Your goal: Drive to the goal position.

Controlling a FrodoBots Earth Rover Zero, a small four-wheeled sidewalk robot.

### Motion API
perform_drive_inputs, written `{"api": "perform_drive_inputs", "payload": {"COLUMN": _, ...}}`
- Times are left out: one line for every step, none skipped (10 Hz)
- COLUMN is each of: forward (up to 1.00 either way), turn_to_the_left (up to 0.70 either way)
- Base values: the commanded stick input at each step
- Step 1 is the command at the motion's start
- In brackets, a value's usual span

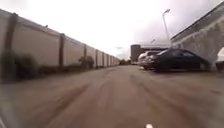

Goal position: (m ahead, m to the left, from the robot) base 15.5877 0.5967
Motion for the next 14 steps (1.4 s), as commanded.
{"api": "perform_drive_inputs", "payload": {"forward": 0.60, "turn_to_the_left": 0.00}}
{"api": "perform_drive_inputs", "payload": {"forward": 0.60, "turn_to_the_left": 0.00}}
{"api": "perform_drive_inputs", "payload": {"forward": 0.60, "turn_to_the_left": 0.00}}
{"api": "perform_drive_inputs", "payload": {"forward": 0.60, "turn_to_the_left": 0.00}}
{"api": "perform_drive_inputs", "payload": {"forward": 0.60, "turn_to_the_left": 0.00}}
{"api": "perform_drive_inputs", "payload": {"forward": 0.60, "turn_to_the_left": 0.00}}
{"api": "perform_drive_inputs", "payload": {"forward": 0.60, "turn_to_the_left": -0.03}}
{"api": "perform_drive_inputs", "payload": {"forward": 0.60, "turn_to_the_left": -0.07}}
{"api": "perform_drive_inputs", "payload": {"forward": 0.60, "turn_to_the_left": -0.14}}
{"api": "perform_drive_inputs", "payload": {"forward": 0.60, "turn_to_the_left": -0.15}}
{"api": "perform_drive_inputs", "payload": {"forward": 0.60, "turn_to_the_left": -0.11}}
{"api": "perform_drive_inputs", "payload": {"forward": 0.60, "turn_to_the_left": -0.05}}
{"api": "perform_drive_inputs", "payload": {"forward": 0.60, "turn_to_the_left": -0.01}}
{"api": "perform_drive_inputs", "payload": {"forward": 0.60, "turn_to_the_left": 0.00}}
